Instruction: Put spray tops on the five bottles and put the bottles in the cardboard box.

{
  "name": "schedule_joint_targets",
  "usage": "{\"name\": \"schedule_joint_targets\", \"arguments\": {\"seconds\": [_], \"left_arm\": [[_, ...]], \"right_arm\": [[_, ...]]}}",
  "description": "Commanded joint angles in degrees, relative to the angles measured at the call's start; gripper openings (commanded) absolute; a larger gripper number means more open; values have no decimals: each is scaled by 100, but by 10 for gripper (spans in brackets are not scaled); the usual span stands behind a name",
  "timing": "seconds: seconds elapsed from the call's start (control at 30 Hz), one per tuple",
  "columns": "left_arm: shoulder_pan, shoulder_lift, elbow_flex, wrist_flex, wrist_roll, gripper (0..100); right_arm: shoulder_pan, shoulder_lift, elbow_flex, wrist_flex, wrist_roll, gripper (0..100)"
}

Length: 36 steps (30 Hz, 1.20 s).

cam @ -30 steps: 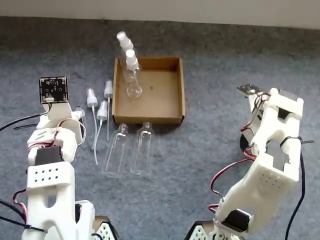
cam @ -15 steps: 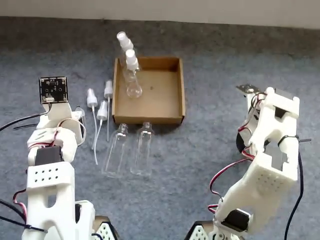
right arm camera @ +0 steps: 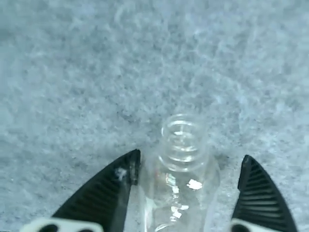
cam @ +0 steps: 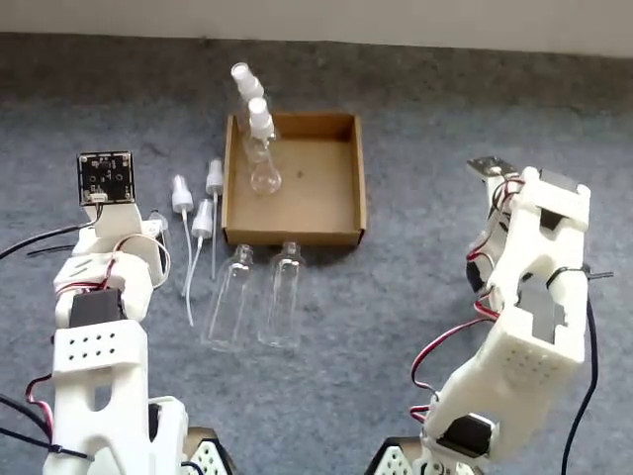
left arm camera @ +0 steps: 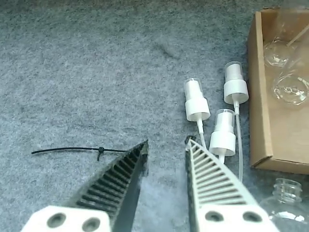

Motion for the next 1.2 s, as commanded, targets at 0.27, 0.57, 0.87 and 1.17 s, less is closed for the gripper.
{"name": "schedule_joint_targets", "arguments": {"seconds": [0.27, 0.57, 0.87, 1.17], "left_arm": [[84, -31, -13, -79, 26, 127], [84, -31, -13, -79, 26, 127], [40, -57, -171, -62, 26, 127], [-207, 1270, -2237, 1574, -167, 130]], "right_arm": [[-84, -347, -66, -163, -88, 195], [-57, -391, -163, 31, -88, 70], [-233, -409, -2431, 1095, -1451, 69], [-1007, -470, -4734, 2149, -2514, 59]]}}
